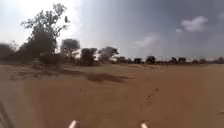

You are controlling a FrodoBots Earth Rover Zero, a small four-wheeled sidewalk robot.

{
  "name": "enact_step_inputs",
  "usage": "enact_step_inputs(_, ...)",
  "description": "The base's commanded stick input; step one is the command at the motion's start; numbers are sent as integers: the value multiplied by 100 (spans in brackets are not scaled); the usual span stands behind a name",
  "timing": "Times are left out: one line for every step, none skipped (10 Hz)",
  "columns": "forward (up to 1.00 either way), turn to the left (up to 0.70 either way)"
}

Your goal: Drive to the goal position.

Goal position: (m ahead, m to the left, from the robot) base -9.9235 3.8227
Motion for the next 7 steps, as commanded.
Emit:
enact_step_inputs(100, 0)
enact_step_inputs(100, 0)
enact_step_inputs(100, 0)
enact_step_inputs(100, 0)
enact_step_inputs(100, 0)
enact_step_inputs(100, 0)
enact_step_inputs(100, 0)
